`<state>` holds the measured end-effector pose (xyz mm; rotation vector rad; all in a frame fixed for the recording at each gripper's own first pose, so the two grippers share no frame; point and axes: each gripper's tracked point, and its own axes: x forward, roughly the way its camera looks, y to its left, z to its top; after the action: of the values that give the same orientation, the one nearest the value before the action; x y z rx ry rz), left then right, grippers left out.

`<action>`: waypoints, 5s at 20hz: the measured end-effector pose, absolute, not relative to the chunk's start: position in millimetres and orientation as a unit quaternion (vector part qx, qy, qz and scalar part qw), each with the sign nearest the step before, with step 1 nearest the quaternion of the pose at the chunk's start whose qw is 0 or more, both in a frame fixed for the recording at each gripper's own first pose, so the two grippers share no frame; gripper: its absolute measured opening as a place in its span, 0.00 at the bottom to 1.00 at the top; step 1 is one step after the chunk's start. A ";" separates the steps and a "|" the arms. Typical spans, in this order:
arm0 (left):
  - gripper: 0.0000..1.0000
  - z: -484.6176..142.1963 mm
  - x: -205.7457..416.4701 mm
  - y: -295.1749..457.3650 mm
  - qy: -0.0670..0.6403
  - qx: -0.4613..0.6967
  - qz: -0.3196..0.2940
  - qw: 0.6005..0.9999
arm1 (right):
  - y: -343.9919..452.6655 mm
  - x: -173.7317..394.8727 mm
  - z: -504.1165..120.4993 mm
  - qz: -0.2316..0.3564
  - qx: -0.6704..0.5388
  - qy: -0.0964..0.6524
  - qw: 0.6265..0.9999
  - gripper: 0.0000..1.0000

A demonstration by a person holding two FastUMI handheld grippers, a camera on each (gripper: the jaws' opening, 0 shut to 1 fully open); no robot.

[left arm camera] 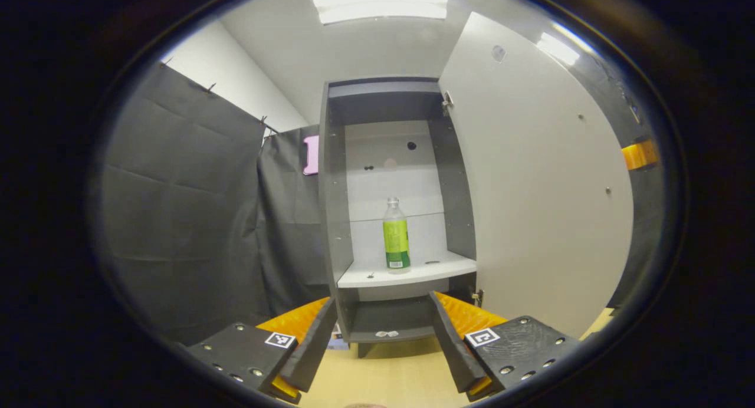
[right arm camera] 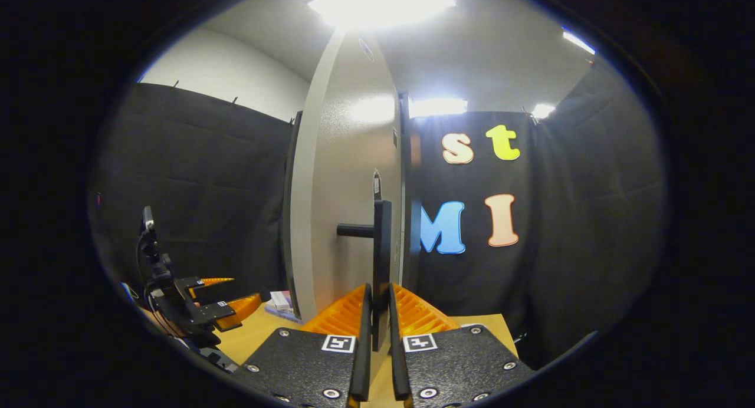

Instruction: Open the cabinet door with the right hand, grasp the bottle in the cabinet with the left hand and place it on the coaster, then close the cabinet door with the right hand.

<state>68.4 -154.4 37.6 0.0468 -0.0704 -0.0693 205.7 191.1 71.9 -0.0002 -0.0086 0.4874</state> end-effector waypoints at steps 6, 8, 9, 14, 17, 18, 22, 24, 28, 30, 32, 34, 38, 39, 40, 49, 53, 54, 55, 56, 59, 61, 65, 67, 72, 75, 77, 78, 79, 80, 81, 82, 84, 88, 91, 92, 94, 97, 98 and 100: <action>0.88 61.8 119.5 -167.0 -0.054 0.019 -0.061 0.996 | 159.0 198.6 75.5 0.193 -0.016 -0.027 0.981 0.51; 0.84 68.3 140.8 -175.1 -0.058 0.011 -0.075 0.995 | 145.3 197.7 72.8 0.165 -0.032 -0.030 0.985 0.80; 0.88 70.8 150.4 -178.1 -0.060 0.004 -0.082 0.995 | 140.4 194.9 71.0 0.154 -0.035 -0.028 0.987 0.87; 0.88 78.8 198.5 -189.0 -0.061 -0.013 -0.110 0.992 | 104.7 191.1 50.1 0.078 -0.034 0.001 0.996 0.96; 0.88 88.3 228.1 -192.6 -0.074 -0.012 -0.118 0.990 | 81.1 190.6 40.0 0.030 -0.035 0.017 0.999 0.95; 0.88 90.1 236.8 -194.0 -0.077 -0.014 -0.122 0.989 | 74.7 193.6 37.3 0.015 -0.035 0.021 0.999 0.95; 0.92 91.0 276.3 -197.9 -0.078 -0.017 -0.133 0.988 | 63.0 198.2 26.4 -0.023 -0.029 0.040 0.999 0.95; 0.92 83.6 298.5 -202.6 -0.070 -0.014 -0.138 0.988 | 60.4 202.4 20.4 -0.037 -0.029 0.046 0.998 0.95; 0.88 63.4 341.3 -209.2 -0.048 -0.019 -0.143 0.988 | 60.8 207.8 9.0 -0.053 -0.030 0.065 0.996 0.95; 0.92 50.7 363.2 -211.1 -0.035 -0.023 -0.138 0.990 | 62.2 212.2 5.6 -0.058 -0.032 0.072 0.995 0.95; 0.92 41.8 378.4 -211.4 -0.026 -0.022 -0.134 0.990 | 63.2 215.3 2.4 -0.062 -0.037 0.079 0.994 0.95; 0.92 35.8 389.6 -210.4 -0.023 -0.015 -0.130 0.991 | 63.7 216.5 -0.5 -0.065 -0.039 0.086 0.993 0.95; 0.88 27.0 411.8 -215.6 -0.006 -0.026 -0.137 0.990 | 65.6 218.2 -5.1 -0.067 -0.039 0.092 0.993 0.95; 0.88 26.4 416.0 -216.8 -0.006 -0.022 -0.138 0.990 | 65.3 217.4 -5.7 -0.068 -0.040 0.094 0.992 0.95; 0.92 27.0 417.9 -218.6 -0.006 -0.016 -0.138 0.990 | 64.2 216.9 -6.3 -0.069 -0.040 0.095 0.992 0.95; 0.67 48.3 391.9 -210.4 -0.019 -0.035 -0.121 0.992 | 55.9 207.0 4.4 -0.051 -0.036 0.079 0.995 0.96; 0.67 62.0 365.3 -198.4 -0.030 -0.019 -0.111 0.993 | 50.8 200.7 6.4 -0.030 -0.029 0.073 0.996 0.95; 0.63 64.2 357.3 -195.4 -0.032 -0.018 -0.107 0.994 | 49.7 201.1 6.4 -0.024 -0.027 0.072 0.997 0.95; 0.67 66.7 351.5 -193.8 -0.034 -0.018 -0.104 0.994 | 48.9 200.2 6.6 -0.017 -0.024 0.072 0.997 0.95; 0.67 69.4 345.2 -192.0 -0.035 -0.017 -0.100 0.994 | 48.5 199.4 6.1 -0.010 -0.022 0.072 0.997 0.95; 0.72 72.6 316.7 -178.4 -0.040 -0.013 -0.089 0.995 | 42.6 195.6 9.6 0.005 -0.024 0.063 0.998 0.95; 0.72 77.6 297.5 -170.4 -0.045 -0.010 -0.079 0.996 | 39.0 193.5 10.8 0.013 -0.026 0.057 0.998 0.95; 0.69 76.2 264.1 -152.6 -0.046 -0.006 -0.059 0.997 | 33.3 188.8 15.2 0.025 -0.019 0.043 0.999 0.95; 0.72 73.2 246.7 -141.3 -0.046 -0.002 -0.050 0.998 | 30.1 186.8 13.1 0.025 -0.019 0.041 0.999 0.95; 0.63 54.3 207.8 -122.5 -0.038 -0.004 -0.043 0.998 | 31.1 176.4 6.6 0.019 -0.006 0.049 0.999 0.95; 0.67 39.3 186.4 -113.9 -0.034 -0.007 -0.048 0.998 | 34.3 165.4 5.1 0.009 0.003 0.047 0.999 0.95; 0.67 26.7 172.1 -108.9 -0.031 -0.007 -0.055 0.998 | 38.4 156.0 1.5 0.002 0.011 0.051 0.999 0.95; 0.67 19.9 165.2 -105.9 -0.027 -0.006 -0.056 0.998 | 41.6 151.0 -1.4 0.002 0.014 0.054 0.998 0.95; 0.67 15.1 159.4 -101.8 -0.025 -0.007 -0.056 0.998 | 44.8 145.3 -2.9 0.004 0.014 0.057 0.998 0.95; 0.72 9.7 152.3 -98.2 -0.026 -0.009 -0.056 0.998 | 46.3 140.2 -4.9 0.002 0.012 0.062 0.998 0.95; 0.72 3.9 145.3 -95.4 -0.026 -0.011 -0.055 0.998 | 46.0 134.4 -6.2 -0.001 0.009 0.065 0.998 0.95; 0.67 -0.6 138.8 -92.6 -0.025 -0.012 -0.055 0.998 | 46.4 131.3 -6.7 -0.001 0.006 0.066 0.998 0.95; 0.67 -9.4 129.7 -86.5 -0.027 -0.005 -0.052 0.998 | 48.6 124.1 -5.9 -0.003 0.005 0.068 0.998 0.95; 0.72 -33.9 111.4 -83.2 -0.027 0.002 -0.054 0.998 | 51.2 113.9 -2.3 -0.008 0.009 0.067 0.998 0.95; 0.68 -58.5 100.3 -83.3 -0.021 0.005 -0.055 0.998 | 54.5 108.8 -2.3 -0.009 0.007 0.069 0.998 0.95; 0.67 -67.0 94.5 -82.6 -0.018 0.002 -0.055 0.998 | 55.3 107.5 -2.4 -0.010 0.006 0.070 0.997 0.95; 0.68 -81.9 83.9 -80.0 -0.015 -0.001 -0.052 0.999 | 56.0 104.8 -1.9 -0.012 0.003 0.072 0.997 0.95; 0.72 -104.4 73.6 -82.4 -0.005 0.003 -0.055 0.998 | 59.3 102.5 -2.3 -0.013 0.005 0.076 0.997 0.95; 0.68 -114.1 69.6 -81.4 0.003 0.004 -0.056 0.998 | 61.3 101.6 -3.3 -0.012 0.006 0.078 0.997 0.95; 0.68 -133.5 62.4 -81.8 0.015 0.001 -0.056 0.998 | 63.2 101.4 -3.7 -0.011 0.002 0.081 0.997 0.95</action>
<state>62.4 -81.8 -133.5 0.0012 0.0303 -0.1117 101.4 63.2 -3.7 0.0036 0.1627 -0.0227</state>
